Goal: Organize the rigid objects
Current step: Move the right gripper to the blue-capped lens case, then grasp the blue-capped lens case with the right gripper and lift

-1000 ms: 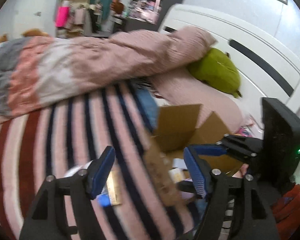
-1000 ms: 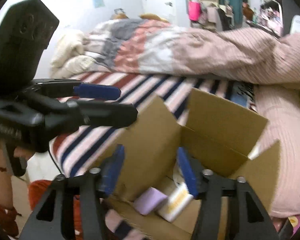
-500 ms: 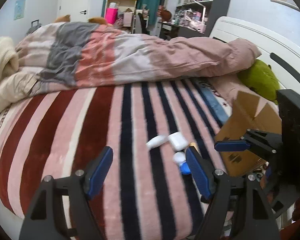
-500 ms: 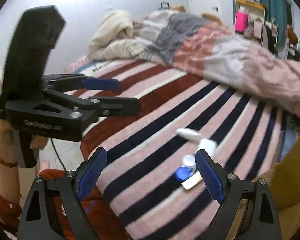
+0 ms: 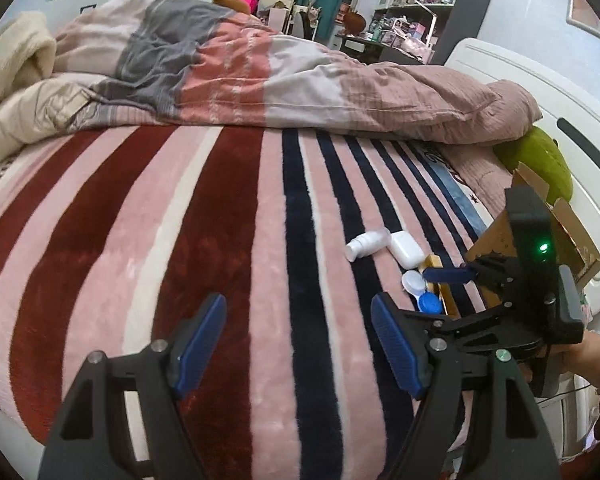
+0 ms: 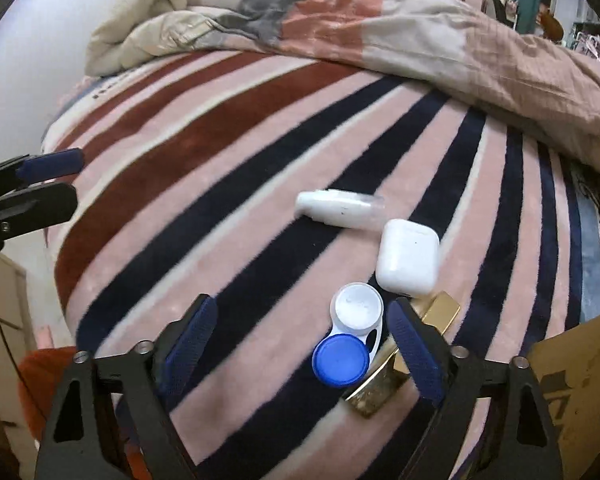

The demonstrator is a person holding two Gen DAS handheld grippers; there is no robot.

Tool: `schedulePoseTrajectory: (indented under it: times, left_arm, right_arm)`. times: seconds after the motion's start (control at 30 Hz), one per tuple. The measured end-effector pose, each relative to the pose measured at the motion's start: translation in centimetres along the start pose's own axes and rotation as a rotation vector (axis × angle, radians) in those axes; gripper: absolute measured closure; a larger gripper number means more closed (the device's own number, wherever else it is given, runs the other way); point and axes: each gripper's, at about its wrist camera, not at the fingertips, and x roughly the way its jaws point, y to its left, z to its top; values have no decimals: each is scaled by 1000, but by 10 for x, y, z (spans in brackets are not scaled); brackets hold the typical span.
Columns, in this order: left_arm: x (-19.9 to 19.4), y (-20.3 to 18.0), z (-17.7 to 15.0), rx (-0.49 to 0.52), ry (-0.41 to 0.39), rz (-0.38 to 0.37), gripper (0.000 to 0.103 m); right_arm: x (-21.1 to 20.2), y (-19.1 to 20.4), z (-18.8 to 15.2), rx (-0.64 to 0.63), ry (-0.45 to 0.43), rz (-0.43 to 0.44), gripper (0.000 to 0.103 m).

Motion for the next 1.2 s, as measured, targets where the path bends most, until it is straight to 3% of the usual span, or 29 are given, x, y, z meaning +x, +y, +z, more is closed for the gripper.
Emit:
schedulePoseTrajectory:
  times: [0.17, 0.23, 0.27, 0.33, 0.4, 0.47, 0.5, 0.57, 0.6, 0.77, 0.83, 0.9, 0.93, 0.97, 1.07, 1.2]
  left_arm:
    - [1, 4, -3, -11, -1, -14, 31]
    - [2, 4, -2, -9, 1, -12, 31]
    - [2, 4, -3, -10, 1, -12, 31]
    - [2, 3, -2, -11, 2, -12, 31]
    - [1, 1, -2, -6, 3, -10, 31]
    - [0, -1, -2, 1, 2, -8, 31]
    - [-1, -2, -3, 4, 2, -7, 31]
    - [-1, -3, -3, 6, 4, -3, 31]
    - [-1, -3, -3, 5, 6, -1, 31]
    - [1, -5, -4, 7, 15, -4, 31]
    - [2, -7, -4, 11, 20, -10, 31]
    - [2, -9, -5, 16, 25, -15, 31]
    - [2, -10, -5, 19, 27, -15, 31]
    - [3, -11, -4, 21, 30, -16, 31]
    - [2, -17, -4, 23, 41, -30, 31]
    - [-6, -38, 4, 27, 32, -122, 31]
  right_arm:
    - [15, -1, 0, -40, 32, -120, 47]
    - [13, -2, 0, -32, 27, -111, 57]
    - [11, -1, 1, -33, 17, -105, 69]
    - [6, 3, 1, -45, 2, -53, 77]
    - [2, 11, 1, -67, 6, 16, 77]
    - [-1, 14, 0, -75, -2, -4, 74]
    - [-3, 13, 0, -78, -11, -28, 70]
    - [-6, 8, -3, -69, -24, -48, 50]
    - [-6, 4, -4, -58, -14, -38, 49]
    - [-4, -2, -15, -49, 39, 101, 50]
    - [-5, 1, -20, -81, 34, 97, 50]
    - [-2, 2, -23, -93, 52, 53, 58]
    - [-1, 5, -25, -94, 58, 34, 71]
    - [-4, 7, -27, -102, 47, 18, 76]
    - [-18, 17, -29, -144, -24, 34, 76]
    - [-48, 30, -25, -182, -101, 85, 76]
